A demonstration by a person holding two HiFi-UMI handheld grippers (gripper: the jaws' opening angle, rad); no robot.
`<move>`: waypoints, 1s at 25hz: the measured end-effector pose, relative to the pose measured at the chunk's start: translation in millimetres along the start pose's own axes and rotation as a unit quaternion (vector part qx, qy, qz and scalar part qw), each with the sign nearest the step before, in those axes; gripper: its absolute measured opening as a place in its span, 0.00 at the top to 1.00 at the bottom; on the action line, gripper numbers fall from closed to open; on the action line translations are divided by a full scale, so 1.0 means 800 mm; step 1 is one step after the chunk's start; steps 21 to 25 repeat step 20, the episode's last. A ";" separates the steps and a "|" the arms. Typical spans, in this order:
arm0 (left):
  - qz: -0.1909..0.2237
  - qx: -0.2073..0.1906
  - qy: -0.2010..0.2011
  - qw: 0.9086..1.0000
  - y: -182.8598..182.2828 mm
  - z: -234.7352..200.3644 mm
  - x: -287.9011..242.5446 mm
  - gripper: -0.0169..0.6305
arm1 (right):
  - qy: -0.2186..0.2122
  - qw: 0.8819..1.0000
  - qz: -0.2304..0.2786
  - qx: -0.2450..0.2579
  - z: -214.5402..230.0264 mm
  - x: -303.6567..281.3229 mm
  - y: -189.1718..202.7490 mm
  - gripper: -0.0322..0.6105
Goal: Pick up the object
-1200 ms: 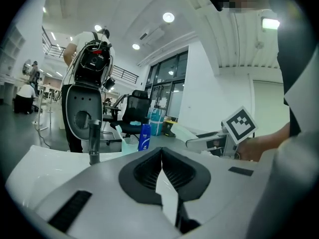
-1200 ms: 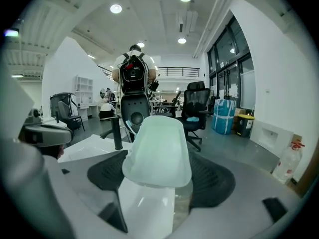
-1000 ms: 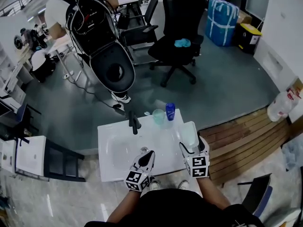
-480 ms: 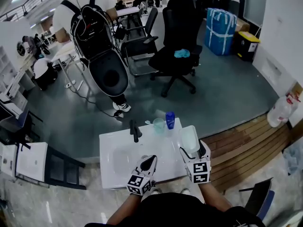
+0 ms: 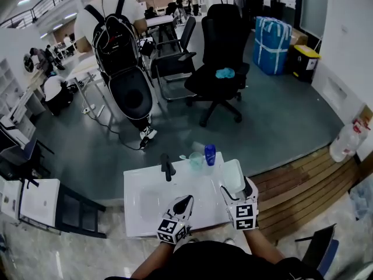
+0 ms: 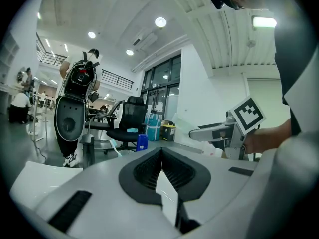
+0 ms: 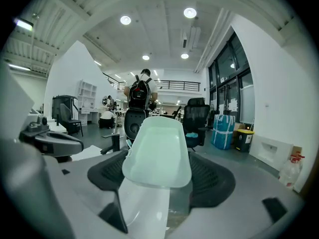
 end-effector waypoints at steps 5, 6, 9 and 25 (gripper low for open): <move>-0.001 -0.003 -0.002 1.000 0.002 -0.002 0.002 0.94 | 0.000 1.000 0.001 0.000 -0.002 -0.001 0.001 0.33; -0.001 -0.004 -0.002 1.000 0.003 -0.002 0.003 0.94 | -0.001 1.000 0.001 0.000 -0.003 -0.001 0.002 0.33; -0.003 -0.004 -0.003 1.000 0.004 -0.002 0.005 0.94 | -0.002 1.000 0.000 0.000 -0.005 -0.002 0.004 0.33; -0.009 0.002 -0.008 1.000 0.013 -0.005 0.011 0.94 | -0.003 1.000 -0.002 0.003 -0.009 -0.004 0.011 0.33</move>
Point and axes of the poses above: the fingertips, and each gripper's own axes: x backward along the fingers, z to its right, y out of its underside, the point moved 1 cm from there along x, backward along the fingers, and after that the axes turned 4 degrees about z, right-handed, at the moved point
